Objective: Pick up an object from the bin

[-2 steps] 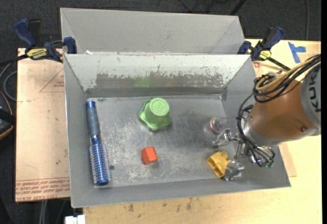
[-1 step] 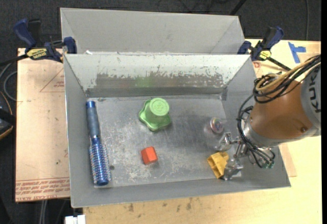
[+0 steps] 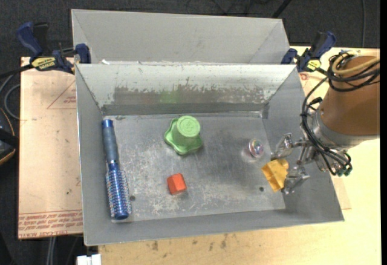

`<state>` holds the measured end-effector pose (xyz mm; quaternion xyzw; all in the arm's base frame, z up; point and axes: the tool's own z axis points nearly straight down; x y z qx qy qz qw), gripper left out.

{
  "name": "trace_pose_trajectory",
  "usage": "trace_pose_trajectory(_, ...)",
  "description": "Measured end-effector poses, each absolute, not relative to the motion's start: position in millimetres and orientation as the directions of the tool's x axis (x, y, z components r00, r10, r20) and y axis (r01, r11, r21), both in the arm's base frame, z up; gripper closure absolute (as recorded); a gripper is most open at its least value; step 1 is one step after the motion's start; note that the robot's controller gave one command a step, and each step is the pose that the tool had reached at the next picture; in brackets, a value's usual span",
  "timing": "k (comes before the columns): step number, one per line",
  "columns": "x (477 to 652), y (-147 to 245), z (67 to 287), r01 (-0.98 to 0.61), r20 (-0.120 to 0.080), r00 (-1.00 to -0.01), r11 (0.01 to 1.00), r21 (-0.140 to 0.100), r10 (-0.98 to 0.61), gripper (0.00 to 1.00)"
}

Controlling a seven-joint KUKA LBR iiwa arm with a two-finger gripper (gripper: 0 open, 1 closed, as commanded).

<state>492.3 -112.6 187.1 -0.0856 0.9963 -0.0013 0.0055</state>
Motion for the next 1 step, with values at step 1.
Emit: trace_pose_trajectory(1, 518.3, -110.5, 240.2, -0.198, -0.010, -0.980, 0.980, -0.003, -0.198, 1.00)
